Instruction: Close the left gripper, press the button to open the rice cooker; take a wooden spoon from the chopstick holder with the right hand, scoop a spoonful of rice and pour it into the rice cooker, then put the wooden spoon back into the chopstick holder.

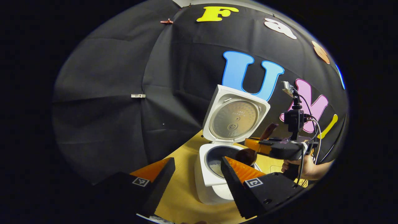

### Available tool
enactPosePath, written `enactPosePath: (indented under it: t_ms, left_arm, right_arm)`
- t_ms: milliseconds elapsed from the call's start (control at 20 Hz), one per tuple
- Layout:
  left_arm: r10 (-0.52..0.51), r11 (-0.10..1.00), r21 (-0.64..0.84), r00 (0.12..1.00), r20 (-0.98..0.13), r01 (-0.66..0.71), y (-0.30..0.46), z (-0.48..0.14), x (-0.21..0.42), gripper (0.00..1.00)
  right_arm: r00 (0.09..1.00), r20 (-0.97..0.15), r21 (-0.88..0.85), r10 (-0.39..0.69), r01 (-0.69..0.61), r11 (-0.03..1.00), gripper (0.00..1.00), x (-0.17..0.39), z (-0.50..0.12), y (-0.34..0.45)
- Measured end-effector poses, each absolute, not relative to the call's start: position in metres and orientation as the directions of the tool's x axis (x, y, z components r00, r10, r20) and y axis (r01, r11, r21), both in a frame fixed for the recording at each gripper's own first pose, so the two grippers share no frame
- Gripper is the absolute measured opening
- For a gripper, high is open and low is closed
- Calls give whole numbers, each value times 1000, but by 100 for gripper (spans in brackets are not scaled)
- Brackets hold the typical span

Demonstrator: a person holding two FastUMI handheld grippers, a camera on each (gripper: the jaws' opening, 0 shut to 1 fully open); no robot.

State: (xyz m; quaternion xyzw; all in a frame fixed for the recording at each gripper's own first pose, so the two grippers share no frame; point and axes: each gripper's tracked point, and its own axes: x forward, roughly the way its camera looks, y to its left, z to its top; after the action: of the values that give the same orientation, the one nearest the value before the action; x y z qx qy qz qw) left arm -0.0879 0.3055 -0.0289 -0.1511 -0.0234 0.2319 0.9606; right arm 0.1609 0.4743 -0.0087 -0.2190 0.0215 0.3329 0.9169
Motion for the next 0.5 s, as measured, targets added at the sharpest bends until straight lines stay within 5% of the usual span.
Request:
enactPosePath:
  t_ms: [500]
  left_arm:
    - [410, 880, -263, 912, 4, -395, 267, -7, -76, 95]
  right_arm:
    - [772, -143, -247, 620, -634, 732, 16, 137, 39, 435]
